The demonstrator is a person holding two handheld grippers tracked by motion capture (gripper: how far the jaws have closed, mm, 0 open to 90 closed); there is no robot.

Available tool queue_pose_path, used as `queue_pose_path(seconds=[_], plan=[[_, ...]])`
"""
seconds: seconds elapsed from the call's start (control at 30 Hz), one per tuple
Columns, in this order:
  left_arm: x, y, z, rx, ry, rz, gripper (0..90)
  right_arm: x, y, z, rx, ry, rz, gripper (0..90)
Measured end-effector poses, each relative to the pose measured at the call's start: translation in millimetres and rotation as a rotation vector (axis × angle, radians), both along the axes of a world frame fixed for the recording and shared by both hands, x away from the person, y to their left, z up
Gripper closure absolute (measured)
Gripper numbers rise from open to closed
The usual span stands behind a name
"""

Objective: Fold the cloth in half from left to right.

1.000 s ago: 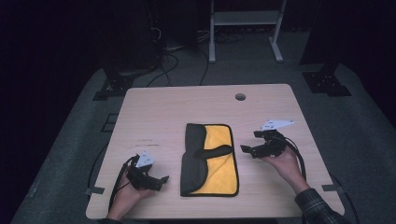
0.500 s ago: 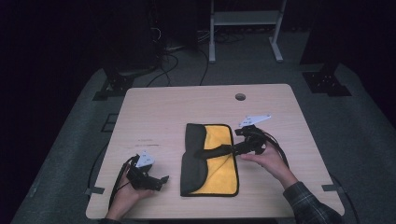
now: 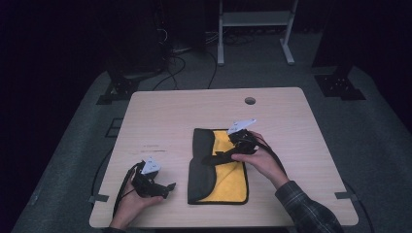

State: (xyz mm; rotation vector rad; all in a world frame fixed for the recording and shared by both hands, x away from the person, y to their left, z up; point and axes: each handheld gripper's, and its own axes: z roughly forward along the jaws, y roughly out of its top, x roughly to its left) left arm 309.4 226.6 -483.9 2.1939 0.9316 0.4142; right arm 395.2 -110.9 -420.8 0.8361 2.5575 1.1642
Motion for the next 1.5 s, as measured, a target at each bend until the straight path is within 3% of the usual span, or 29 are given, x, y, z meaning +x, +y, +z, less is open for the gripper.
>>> queue_pose_path(seconds=[0.03,0.1,0.17,0.33,0.43,0.53,0.73,0.8,1.0,1.03,1.23,1.5], plan=[[0.2,0.0,0.0,0.000,0.000,0.002,0.0,0.6,3.1,0.3,0.013,0.008,0.011,16.3],[0.4,0.1,0.0,0.001,-0.001,0.004,0.0,4.9,12.0,-0.9,0.039,0.072,0.059,22.2],[0.4,0.0,0.0,0.000,-0.001,0.004,0.0,4.6,19.2,-2.9,0.027,0.065,0.077,28.7],[0.4,0.1,0.0,0.001,-0.001,0.004,0.0,4.0,33.7,-8.6,0.016,0.078,0.113,33.9],[0.5,0.1,0.0,0.001,-0.001,0.000,0.0,0.0,48.4,-17.0,-0.023,0.088,0.154,43.3],[0.7,0.3,0.0,0.002,-0.001,-0.003,0.0,-2.3,56.2,-23.9,-0.050,0.082,0.166,46.8],[0.8,0.3,0.0,0.001,0.000,-0.004,0.0,-2.9,65.6,-35.3,-0.119,0.059,0.166,50.9],[0.9,0.3,0.0,0.000,0.001,-0.006,0.0,-0.6,67.3,-42.4,-0.134,0.064,0.162,56.3],[1.2,0.4,-0.1,-0.001,0.001,-0.009,0.0,3.4,66.2,-41.8,-0.117,0.086,0.152,64.6],[1.2,0.4,-0.1,-0.001,0.001,-0.010,0.0,6.4,64.3,-41.5,-0.099,0.114,0.142,67.7],[1.5,0.4,-0.1,-0.001,0.001,-0.012,0.0,16.1,54.0,-38.1,-0.026,0.171,0.140,76.2],[1.5,0.5,0.0,-0.001,0.002,-0.013,0.0,18.1,44.8,-23.3,0.010,0.153,0.116,80.9]])
